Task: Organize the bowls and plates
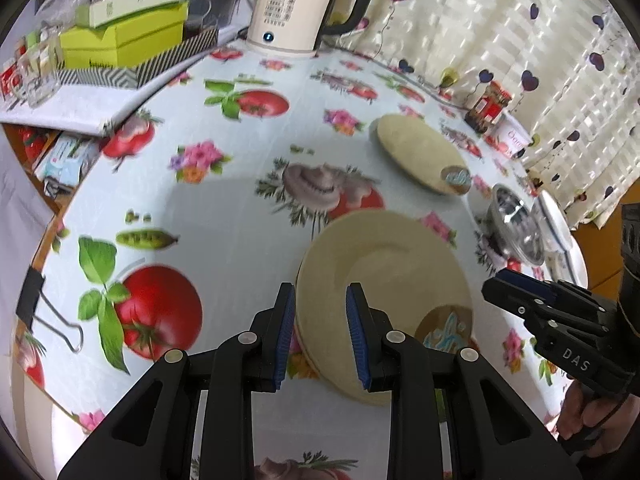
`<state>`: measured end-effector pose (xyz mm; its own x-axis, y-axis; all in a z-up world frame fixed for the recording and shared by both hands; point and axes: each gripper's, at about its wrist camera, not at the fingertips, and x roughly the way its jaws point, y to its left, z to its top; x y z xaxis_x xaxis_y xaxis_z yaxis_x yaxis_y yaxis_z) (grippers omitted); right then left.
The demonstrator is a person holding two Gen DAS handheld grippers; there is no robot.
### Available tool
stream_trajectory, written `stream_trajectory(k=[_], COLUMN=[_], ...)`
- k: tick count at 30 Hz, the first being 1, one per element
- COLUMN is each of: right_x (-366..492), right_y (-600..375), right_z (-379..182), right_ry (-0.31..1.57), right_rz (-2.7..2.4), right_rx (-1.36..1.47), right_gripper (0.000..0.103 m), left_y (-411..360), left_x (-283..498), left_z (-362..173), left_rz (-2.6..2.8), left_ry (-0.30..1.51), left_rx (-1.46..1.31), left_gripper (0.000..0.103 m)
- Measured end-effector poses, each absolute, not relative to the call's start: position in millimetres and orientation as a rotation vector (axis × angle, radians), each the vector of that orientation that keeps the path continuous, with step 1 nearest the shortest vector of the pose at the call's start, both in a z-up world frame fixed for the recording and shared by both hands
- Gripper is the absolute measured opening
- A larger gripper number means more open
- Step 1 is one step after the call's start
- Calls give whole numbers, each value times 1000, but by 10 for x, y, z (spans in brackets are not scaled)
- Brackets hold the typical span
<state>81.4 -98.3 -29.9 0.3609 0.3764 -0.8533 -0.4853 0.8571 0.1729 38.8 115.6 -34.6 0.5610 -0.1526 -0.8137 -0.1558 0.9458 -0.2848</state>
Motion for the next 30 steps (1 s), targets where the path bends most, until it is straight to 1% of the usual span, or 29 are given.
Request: stream_trajectory(k=[5, 13, 15, 17, 18, 20, 30], right_x=[832, 922, 947, 974, 997, 1026, 1173], right_y=[-1078, -1330, -1376, -1433, -1453, -1476, -1446], right_z=[-102, 110, 151, 185, 197, 211, 260], right_ry=[1016, 972, 961, 947, 943, 941, 914], right_rz=[529, 467, 450, 437, 429, 423, 362], right_rx=[-114, -95, -95, -94, -96, -95, -163], right_gripper=[32, 32, 38, 41, 47, 51, 52], left_y=[1076, 826, 755, 685, 657, 606, 517], left_x=[524, 727, 777, 821, 842, 886, 1082], left_z=[-195, -11, 21, 54, 65, 83, 112], left_rz=[-32, -100, -115, -127, -133, -145, -167], left_ry=[953, 919, 915, 910, 909, 907, 909], left_rx=[-326, -291, -286, -281, -281, -283, -287], left_gripper=[27, 27, 27, 27, 27, 27, 27])
